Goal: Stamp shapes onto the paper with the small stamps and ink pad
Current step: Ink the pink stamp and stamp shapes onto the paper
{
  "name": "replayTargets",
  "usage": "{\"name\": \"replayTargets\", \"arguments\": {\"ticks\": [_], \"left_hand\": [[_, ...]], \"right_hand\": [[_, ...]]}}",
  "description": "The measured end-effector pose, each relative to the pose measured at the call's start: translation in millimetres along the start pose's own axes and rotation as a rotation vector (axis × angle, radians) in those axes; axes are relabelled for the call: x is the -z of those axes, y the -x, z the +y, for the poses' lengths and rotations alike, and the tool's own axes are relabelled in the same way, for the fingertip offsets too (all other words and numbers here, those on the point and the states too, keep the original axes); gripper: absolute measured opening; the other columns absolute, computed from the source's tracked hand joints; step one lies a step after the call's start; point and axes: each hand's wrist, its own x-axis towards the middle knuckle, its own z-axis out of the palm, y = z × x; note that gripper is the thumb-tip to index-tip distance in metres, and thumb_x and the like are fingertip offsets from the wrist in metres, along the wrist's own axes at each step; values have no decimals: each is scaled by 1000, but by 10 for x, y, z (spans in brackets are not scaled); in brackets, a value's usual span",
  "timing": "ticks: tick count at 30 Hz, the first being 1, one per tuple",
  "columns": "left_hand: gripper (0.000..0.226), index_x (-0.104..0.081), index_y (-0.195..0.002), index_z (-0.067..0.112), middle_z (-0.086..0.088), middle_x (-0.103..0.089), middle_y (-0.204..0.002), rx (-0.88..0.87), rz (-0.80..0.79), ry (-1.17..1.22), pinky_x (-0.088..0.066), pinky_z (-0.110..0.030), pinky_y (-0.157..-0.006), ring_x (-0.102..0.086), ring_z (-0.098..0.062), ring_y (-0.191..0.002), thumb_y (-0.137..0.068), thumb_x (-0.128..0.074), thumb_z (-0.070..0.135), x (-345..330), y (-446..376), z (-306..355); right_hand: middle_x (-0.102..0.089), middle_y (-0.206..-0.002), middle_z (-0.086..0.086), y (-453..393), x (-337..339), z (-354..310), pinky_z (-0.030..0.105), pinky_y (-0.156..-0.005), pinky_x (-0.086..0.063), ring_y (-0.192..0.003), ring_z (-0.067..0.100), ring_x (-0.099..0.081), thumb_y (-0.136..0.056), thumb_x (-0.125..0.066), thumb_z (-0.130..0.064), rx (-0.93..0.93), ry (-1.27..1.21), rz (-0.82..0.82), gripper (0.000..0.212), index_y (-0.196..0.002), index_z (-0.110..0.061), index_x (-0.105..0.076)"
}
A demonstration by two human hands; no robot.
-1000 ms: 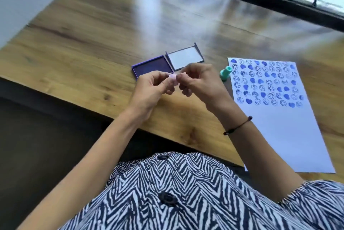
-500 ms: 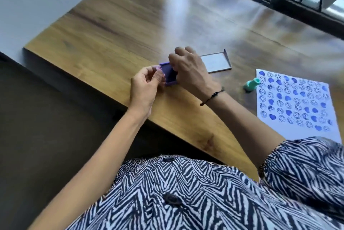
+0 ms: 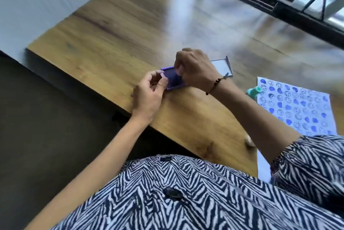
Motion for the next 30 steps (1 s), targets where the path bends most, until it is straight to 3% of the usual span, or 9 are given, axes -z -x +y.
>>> {"name": "replayTargets", "arguments": {"ticks": [7, 11, 14, 15, 17, 19, 22, 26, 30], "left_hand": [[15, -60, -99, 17, 0, -65, -89, -4, -21, 12, -52, -22, -78, -61, -3, -74, -84, -59, 19, -6, 2, 25], [19, -60, -100, 13, -9, -65, -92, -3, -30, 24, -53, -35, -82, -62, -13, -80, -84, -59, 22, -8, -2, 44], [20, -60, -102, 12, -9, -65, -93, -28, -16, -4, -52, -36, -82, -61, -15, -81, -84, -59, 22, -16, 26, 70], [19, -61, -101, 15, -7, -65, -91, -44, -18, -23, -52, -36, -81, -61, -14, -80, -84, -58, 23, -32, 43, 77], [14, -60, -98, 24, 0, -65, -87, -87, -53, -46, -51, -39, -81, -60, -12, -77, -84, -57, 25, -98, 86, 127], [12, -57, -95, 33, 6, -64, -85, -130, -166, -57, -51, -36, -80, -61, -11, -77, -84, -55, 27, -234, 159, 210], [13, -52, -97, 29, 3, -64, -87, -148, -494, 6, -51, -28, -77, -61, -11, -76, -85, -51, 24, -626, 341, 337], [23, -50, -105, 16, -13, -67, -105, -189, -874, -130, -48, -49, -92, -63, -26, -99, -85, -46, 27, -1126, 529, 461], [23, -46, -113, 8, -14, -65, -113, -356, -1017, -324, -44, -36, -91, -60, -27, -105, -92, -44, 16, -1404, 574, 439]], "right_hand": [[-62, -100, 19, 20, -59, -28, 34, -60, -32, -90, 38, -58, -78, -49, -4, -18, 75, -67, 17, -88, -2, -62], [-59, -101, 20, 101, -143, -96, 34, -60, -31, -85, 37, -58, -79, -60, -18, 13, 83, -81, 20, -88, -1, -59], [-63, -101, 19, 110, -102, -68, 33, -64, -40, -90, 34, -59, -78, -55, -7, -39, -24, -90, 15, -89, -1, -64], [-66, -96, 19, 125, -37, -38, 29, -66, -41, -87, 31, -60, -77, -53, -2, -69, -112, -56, 18, -88, -1, -67], [-68, -76, 12, 240, 118, 36, 11, -56, -36, -65, 12, -58, -73, -54, 3, -165, -311, 57, 19, -83, 0, -70], [-60, -62, 0, 463, 282, 150, 7, -54, -36, -52, -1, -49, -72, -59, 3, -291, -462, 182, 16, -81, -3, -70], [-60, -63, 1, 989, 607, 451, 30, -62, -45, -59, 8, -51, -72, -68, -1, -476, -559, 265, 11, -83, -4, -68], [-64, -75, 9, 1770, 830, 766, 43, -73, -53, -65, 17, -57, -75, -66, 4, -702, -544, 351, 16, -91, 2, -65], [-67, -80, 14, 2175, 639, 773, 31, -71, -49, -71, 18, -58, -75, -66, -2, -783, -381, 304, 12, -87, -3, -67]]}}
